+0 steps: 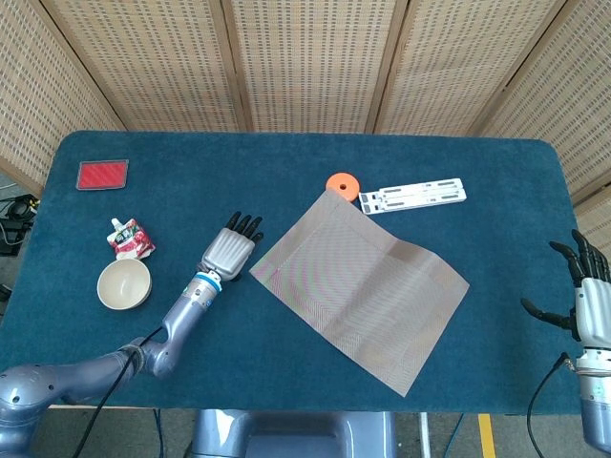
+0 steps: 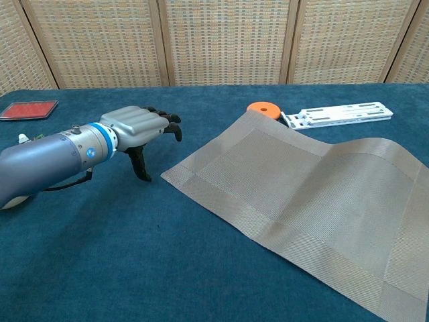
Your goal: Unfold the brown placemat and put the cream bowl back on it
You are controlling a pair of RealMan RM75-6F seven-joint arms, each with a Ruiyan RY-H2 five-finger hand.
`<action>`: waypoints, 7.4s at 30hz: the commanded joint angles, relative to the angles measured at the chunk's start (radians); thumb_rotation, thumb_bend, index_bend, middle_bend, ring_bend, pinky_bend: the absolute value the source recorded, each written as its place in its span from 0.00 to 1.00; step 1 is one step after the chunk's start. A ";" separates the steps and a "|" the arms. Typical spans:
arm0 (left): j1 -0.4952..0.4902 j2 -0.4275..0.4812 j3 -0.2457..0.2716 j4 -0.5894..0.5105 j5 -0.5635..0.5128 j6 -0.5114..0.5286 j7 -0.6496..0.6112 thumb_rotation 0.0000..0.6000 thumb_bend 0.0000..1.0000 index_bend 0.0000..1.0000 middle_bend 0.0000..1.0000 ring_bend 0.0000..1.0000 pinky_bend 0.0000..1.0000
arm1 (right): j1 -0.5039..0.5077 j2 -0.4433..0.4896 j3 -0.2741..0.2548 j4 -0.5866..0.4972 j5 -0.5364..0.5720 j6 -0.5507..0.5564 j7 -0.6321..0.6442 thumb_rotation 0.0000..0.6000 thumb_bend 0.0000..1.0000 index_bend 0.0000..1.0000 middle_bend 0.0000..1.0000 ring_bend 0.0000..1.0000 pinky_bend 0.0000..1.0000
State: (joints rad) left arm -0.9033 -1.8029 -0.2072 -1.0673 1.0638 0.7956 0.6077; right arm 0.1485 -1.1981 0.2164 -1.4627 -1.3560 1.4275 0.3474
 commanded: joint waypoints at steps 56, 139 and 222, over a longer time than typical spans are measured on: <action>0.177 0.017 0.164 -0.027 0.347 0.357 -0.291 1.00 0.49 0.74 0.00 0.00 0.00 | -0.006 0.013 -0.004 -0.030 -0.032 0.025 0.036 1.00 0.22 0.20 0.00 0.00 0.00; 0.676 0.455 0.305 -0.093 0.404 0.610 -0.620 1.00 0.21 0.41 0.00 0.00 0.00 | -0.052 0.028 -0.105 -0.154 -0.203 0.140 -0.086 1.00 0.22 0.20 0.00 0.00 0.00; 0.135 -0.080 -0.002 -0.225 0.329 0.176 -0.058 1.00 0.48 0.68 0.00 0.00 0.00 | -0.036 0.077 -0.051 -0.109 -0.084 0.068 0.109 1.00 0.22 0.20 0.00 0.00 0.00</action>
State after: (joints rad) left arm -0.7522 -1.8607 -0.2105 -1.3132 1.4086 0.9879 0.5452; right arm 0.1114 -1.1214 0.1647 -1.5728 -1.4410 1.4966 0.4556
